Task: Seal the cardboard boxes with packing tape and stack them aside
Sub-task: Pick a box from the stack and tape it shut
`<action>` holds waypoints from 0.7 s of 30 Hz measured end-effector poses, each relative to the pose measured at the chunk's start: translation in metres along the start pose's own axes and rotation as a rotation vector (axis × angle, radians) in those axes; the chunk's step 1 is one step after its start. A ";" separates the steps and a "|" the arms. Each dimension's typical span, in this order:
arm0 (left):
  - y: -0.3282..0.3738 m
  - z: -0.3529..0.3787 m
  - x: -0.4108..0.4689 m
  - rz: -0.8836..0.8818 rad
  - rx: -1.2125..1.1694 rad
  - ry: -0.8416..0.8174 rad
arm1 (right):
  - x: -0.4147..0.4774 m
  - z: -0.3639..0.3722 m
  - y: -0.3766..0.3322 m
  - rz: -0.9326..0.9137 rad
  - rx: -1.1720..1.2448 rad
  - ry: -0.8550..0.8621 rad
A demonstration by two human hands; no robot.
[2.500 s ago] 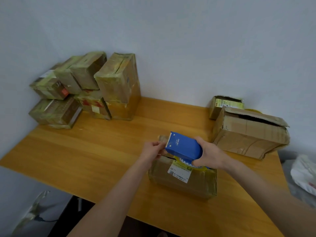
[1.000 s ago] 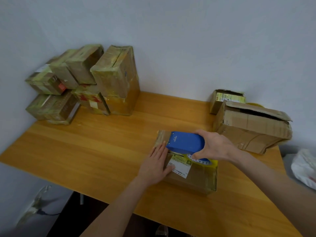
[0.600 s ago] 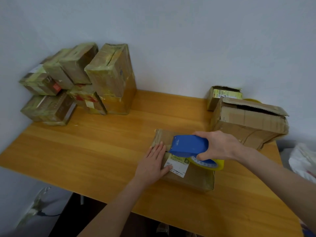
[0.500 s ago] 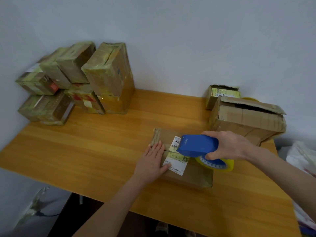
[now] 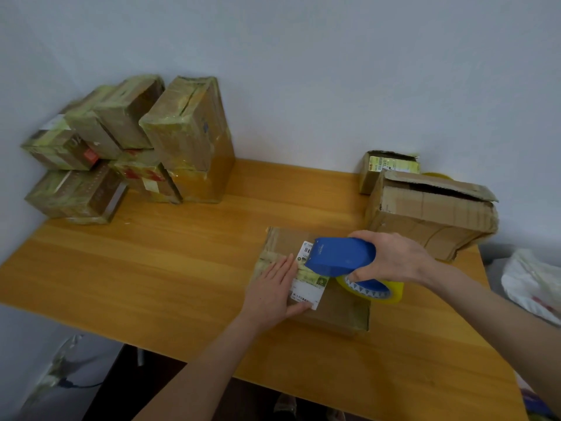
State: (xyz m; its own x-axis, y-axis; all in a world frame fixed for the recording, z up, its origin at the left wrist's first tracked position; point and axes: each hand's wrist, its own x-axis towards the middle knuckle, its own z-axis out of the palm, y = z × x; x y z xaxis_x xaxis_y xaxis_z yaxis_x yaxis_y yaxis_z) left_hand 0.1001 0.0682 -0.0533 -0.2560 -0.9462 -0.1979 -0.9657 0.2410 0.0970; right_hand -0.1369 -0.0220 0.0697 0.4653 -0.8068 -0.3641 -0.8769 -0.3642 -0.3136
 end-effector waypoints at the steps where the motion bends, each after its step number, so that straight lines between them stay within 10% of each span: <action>1: -0.005 -0.001 -0.001 0.000 0.000 0.011 | 0.000 0.001 -0.001 0.006 0.029 0.003; 21: -0.025 -0.002 -0.002 -0.063 0.015 0.025 | -0.016 0.005 0.017 0.056 0.028 -0.039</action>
State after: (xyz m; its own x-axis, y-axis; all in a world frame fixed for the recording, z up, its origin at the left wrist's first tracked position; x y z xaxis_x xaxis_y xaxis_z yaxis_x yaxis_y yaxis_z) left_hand 0.1250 0.0635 -0.0538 -0.1940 -0.9646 -0.1787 -0.9804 0.1841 0.0707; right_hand -0.1591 -0.0130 0.0659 0.4205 -0.8067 -0.4151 -0.8982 -0.3057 -0.3158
